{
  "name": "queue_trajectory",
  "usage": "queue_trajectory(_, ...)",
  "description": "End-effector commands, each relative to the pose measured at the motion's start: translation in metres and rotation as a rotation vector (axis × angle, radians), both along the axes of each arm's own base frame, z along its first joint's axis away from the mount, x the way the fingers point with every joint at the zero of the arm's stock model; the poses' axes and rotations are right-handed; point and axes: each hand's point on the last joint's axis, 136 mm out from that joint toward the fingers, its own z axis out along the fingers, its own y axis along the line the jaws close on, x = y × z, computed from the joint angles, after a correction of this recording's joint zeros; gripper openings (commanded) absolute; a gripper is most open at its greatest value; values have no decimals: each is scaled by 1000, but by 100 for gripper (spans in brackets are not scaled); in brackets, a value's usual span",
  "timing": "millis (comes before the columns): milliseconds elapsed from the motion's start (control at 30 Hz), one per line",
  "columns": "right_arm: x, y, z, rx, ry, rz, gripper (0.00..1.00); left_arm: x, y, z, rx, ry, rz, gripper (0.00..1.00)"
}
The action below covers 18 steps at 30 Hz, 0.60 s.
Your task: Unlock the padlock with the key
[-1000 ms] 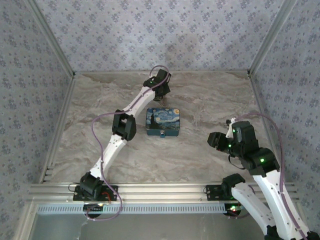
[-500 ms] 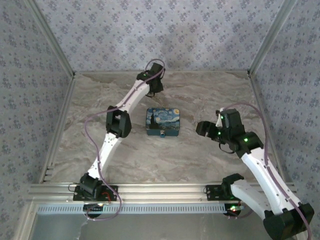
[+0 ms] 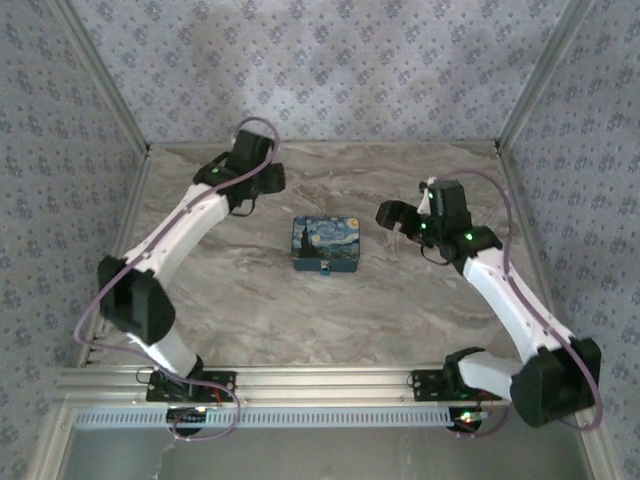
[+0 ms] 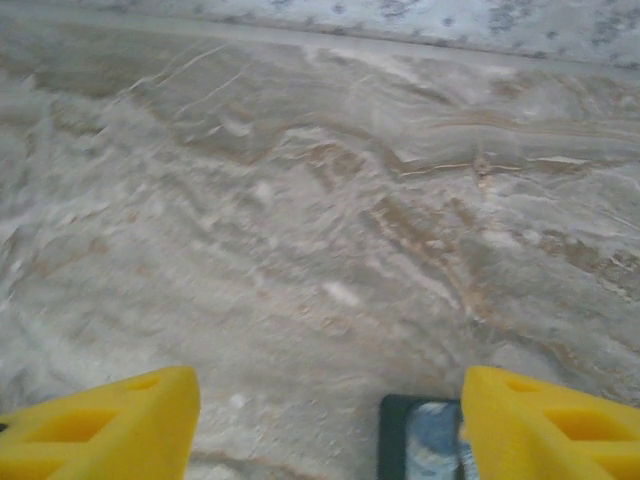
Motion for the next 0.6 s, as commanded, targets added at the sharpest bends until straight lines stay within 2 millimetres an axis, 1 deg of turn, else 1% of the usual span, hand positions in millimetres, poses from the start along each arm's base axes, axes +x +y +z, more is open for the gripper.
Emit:
queue_trajectory(0, 41, 8, 20, -16, -64, -30, 87, -8, 23, -15, -35, -25, 37, 75)
queue_trajectory(33, 55, 11, 19, -24, -62, -38, 86, -12, 29, -18, -43, -21, 47, 76)
queue_trajectory(67, 68, 15, 23, -22, -69, -39, 85, -16, 33, -22, -50, -10, 52, 77)
queue_trajectory(167, 112, 30, 16, -42, -37, -19, 80, -27, 43, -32, -64, 29, 73, 78)
queue_trajectory(267, 161, 49, -3, -49, 27, 20, 73, -37, 48, -46, -93, 58, 94, 79)
queue_trajectory(367, 206, 71, -28, -28, 76, 54, 69, -46, 52, -64, -114, 91, 116, 79)
queue_trajectory(400, 221, 79, -42, -20, 90, 57, 68, -49, 53, -68, -122, 99, 122, 79)
queue_trajectory(433, 233, 87, -53, -13, 105, 65, 68, -52, 53, -74, -132, 110, 130, 79)
queue_trajectory(467, 245, 93, -55, -10, 94, 72, 68, -55, 53, -79, -145, 120, 136, 79)
queue_trajectory(533, 262, 105, -74, 3, 117, 82, 68, -60, 51, -87, -175, 135, 146, 80)
queue_trajectory(567, 270, 111, -78, 27, 115, 84, 67, -62, 51, -91, -188, 143, 150, 80)
